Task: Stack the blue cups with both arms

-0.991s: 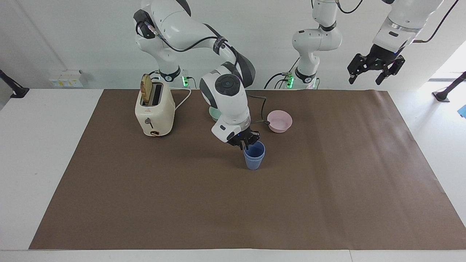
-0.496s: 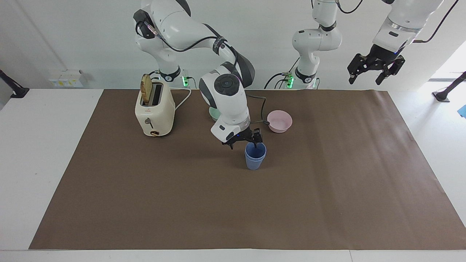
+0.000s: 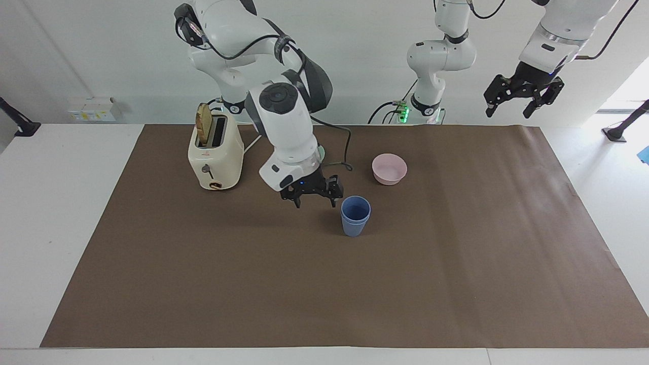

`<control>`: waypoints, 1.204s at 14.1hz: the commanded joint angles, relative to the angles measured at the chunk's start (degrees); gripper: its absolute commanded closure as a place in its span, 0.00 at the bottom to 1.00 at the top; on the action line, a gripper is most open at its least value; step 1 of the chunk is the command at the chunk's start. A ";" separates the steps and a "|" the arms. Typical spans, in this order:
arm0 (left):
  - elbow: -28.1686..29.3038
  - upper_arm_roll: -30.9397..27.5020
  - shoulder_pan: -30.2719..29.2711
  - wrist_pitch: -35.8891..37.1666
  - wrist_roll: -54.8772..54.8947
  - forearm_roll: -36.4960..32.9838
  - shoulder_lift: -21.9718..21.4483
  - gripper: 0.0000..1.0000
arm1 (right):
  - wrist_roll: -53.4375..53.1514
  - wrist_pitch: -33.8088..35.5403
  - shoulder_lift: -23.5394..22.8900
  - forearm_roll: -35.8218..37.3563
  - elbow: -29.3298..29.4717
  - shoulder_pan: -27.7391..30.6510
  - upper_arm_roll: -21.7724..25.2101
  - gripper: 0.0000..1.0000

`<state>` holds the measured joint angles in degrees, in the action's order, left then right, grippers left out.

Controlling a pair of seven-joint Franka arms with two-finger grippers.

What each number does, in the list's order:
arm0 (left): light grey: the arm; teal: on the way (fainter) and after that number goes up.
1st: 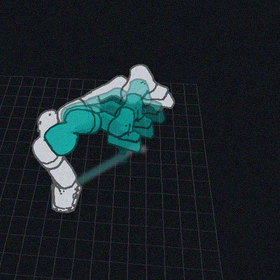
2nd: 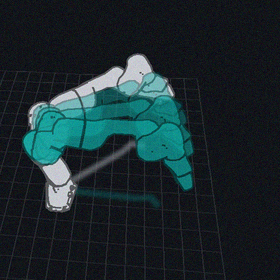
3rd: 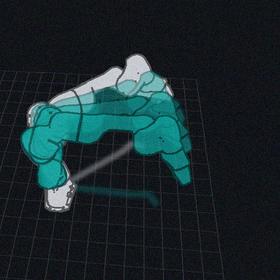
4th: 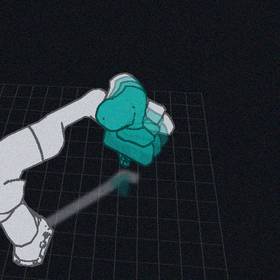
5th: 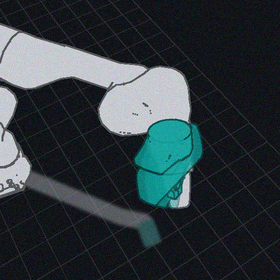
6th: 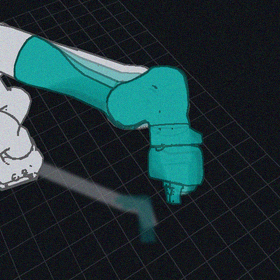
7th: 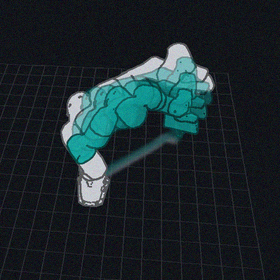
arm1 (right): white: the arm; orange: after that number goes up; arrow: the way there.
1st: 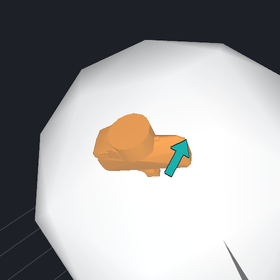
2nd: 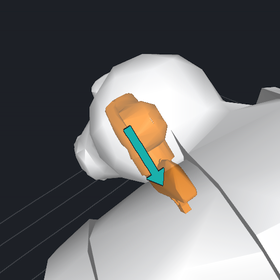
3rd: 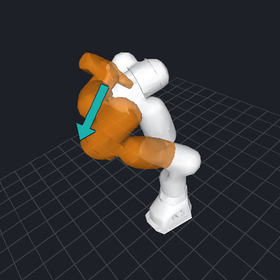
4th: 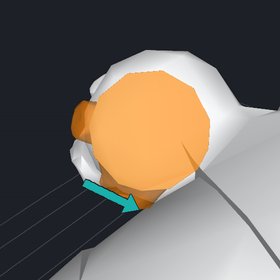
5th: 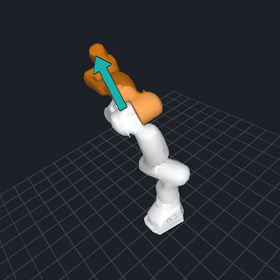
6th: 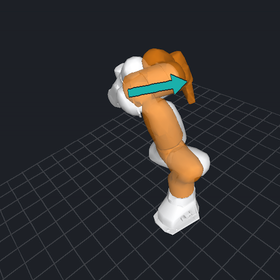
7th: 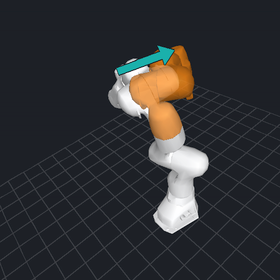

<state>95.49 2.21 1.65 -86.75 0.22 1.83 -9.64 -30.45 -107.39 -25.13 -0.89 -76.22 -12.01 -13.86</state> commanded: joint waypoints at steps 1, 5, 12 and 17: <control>-0.30 -0.72 0.63 1.06 0.57 0.63 -0.47 0.00 | 4.25 6.03 3.93 0.62 0.72 4.00 -0.21 0.00; -0.30 -0.72 0.63 1.06 0.57 0.63 -0.47 0.00 | 13.56 14.91 10.78 0.71 1.78 9.89 1.02 0.00; -0.30 -0.72 0.63 1.06 0.57 0.63 -0.47 0.00 | 22.54 21.87 16.78 0.80 1.08 9.99 10.07 0.00; -0.30 -0.72 0.63 1.06 0.57 0.63 -0.47 0.00 | 25.69 21.44 16.87 0.63 0.02 12.10 10.69 0.00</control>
<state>95.49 2.21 1.65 -86.75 0.22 1.83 -9.64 -7.80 -85.46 -9.00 -0.72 -74.72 -0.49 -2.75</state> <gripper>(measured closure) 0.000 0.000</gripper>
